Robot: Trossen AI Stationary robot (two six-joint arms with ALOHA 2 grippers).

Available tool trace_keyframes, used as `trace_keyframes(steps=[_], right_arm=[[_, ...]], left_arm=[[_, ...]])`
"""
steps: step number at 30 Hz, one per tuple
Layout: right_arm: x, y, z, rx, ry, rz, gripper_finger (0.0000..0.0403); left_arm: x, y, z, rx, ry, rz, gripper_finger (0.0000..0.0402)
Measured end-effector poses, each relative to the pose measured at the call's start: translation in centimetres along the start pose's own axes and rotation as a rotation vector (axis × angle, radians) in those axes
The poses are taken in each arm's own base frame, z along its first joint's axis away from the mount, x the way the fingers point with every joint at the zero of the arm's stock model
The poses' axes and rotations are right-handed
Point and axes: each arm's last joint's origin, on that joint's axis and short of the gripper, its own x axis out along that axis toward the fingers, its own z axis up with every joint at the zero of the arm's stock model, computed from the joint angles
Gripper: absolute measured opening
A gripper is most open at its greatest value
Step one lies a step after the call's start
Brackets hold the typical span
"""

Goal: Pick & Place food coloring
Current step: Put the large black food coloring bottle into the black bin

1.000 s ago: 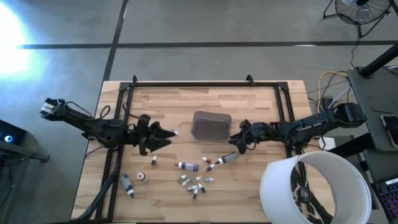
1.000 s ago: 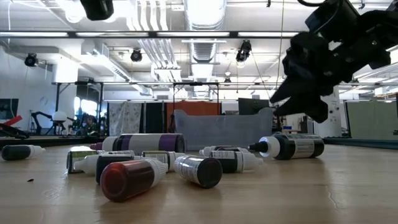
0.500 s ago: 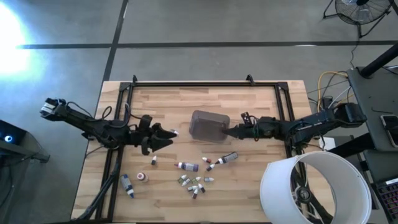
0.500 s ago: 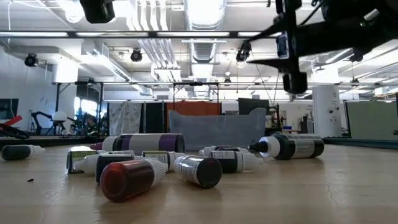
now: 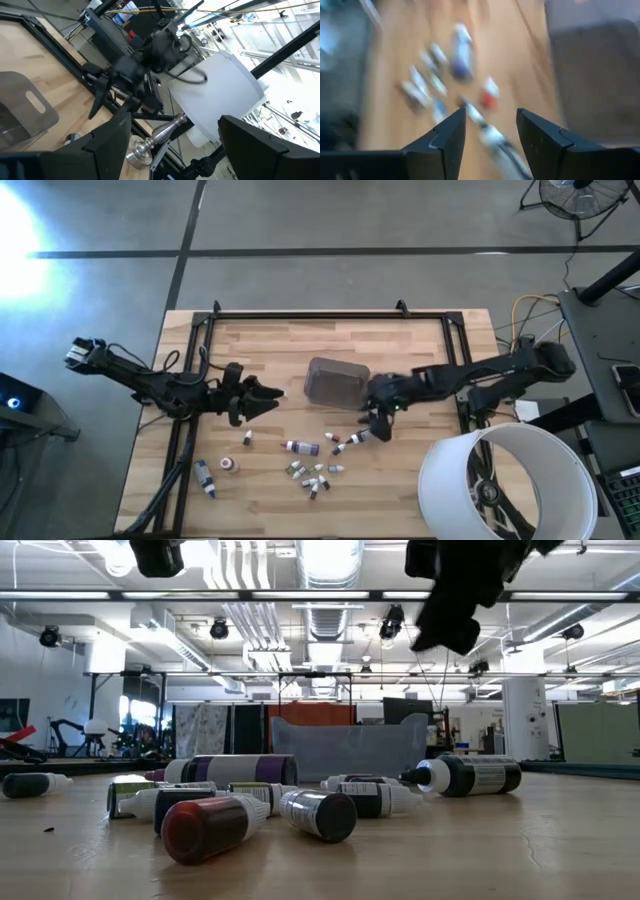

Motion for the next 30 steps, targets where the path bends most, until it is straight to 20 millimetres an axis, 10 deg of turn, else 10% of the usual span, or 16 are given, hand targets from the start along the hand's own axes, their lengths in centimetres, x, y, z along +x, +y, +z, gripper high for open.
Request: trace_keyframes(steps=[15, 30], right_arm=[[6.0, 4.6, -2.6, -0.788, 0.417, 0.009, 0.0169], [10.4, 5.0, -2.7, -0.655, 0.466, -0.14, 0.0246]], left_arm=[[0.0, 0.2, -0.1, 0.013, 0.008, 0.009, 0.0275], [-0.1, 0.7, -0.8, -0.009, 0.064, 0.046, 0.0275]])
